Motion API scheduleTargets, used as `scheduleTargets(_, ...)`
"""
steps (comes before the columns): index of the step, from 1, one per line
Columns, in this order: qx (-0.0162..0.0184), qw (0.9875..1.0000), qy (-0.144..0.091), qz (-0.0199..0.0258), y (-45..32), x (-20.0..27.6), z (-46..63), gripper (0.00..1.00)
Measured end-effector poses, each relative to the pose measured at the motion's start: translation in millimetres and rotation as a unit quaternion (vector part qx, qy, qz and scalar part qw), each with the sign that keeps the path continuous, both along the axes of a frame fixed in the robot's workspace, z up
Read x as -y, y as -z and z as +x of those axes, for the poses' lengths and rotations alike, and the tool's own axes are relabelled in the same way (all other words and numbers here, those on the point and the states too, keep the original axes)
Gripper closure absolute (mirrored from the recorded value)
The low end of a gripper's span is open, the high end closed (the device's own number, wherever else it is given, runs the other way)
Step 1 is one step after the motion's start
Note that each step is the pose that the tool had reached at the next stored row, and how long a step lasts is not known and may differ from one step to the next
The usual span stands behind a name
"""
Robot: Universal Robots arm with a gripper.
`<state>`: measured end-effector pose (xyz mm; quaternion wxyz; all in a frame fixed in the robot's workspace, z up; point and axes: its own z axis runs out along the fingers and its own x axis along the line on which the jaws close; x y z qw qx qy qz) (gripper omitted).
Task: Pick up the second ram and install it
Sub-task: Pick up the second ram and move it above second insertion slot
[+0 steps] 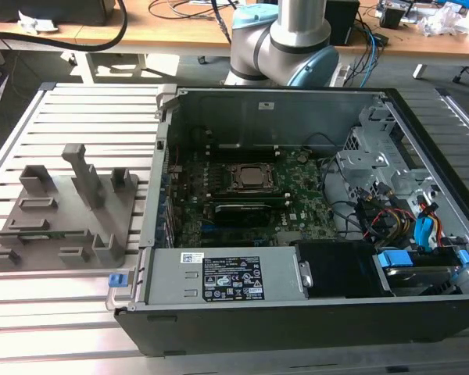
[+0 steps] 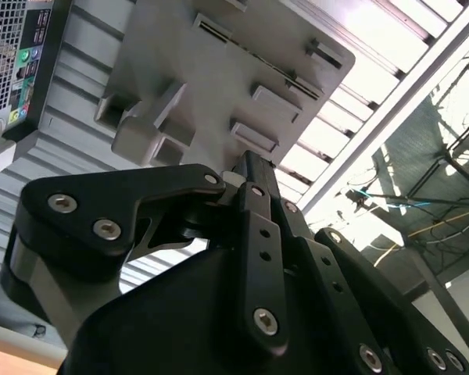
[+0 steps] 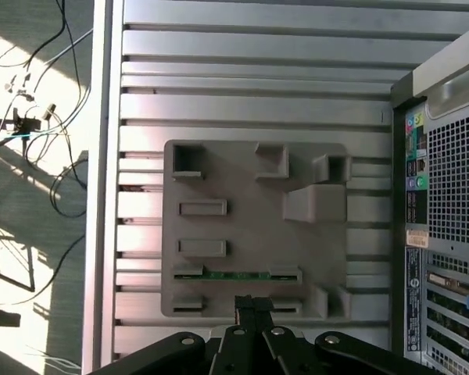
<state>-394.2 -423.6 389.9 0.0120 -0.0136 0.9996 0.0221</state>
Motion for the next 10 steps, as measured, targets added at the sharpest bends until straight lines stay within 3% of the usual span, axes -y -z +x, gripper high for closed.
scheduleTargets(10,0.0000,0.9984,-0.056,0.0000,0.0,0.0,0.0,0.89)
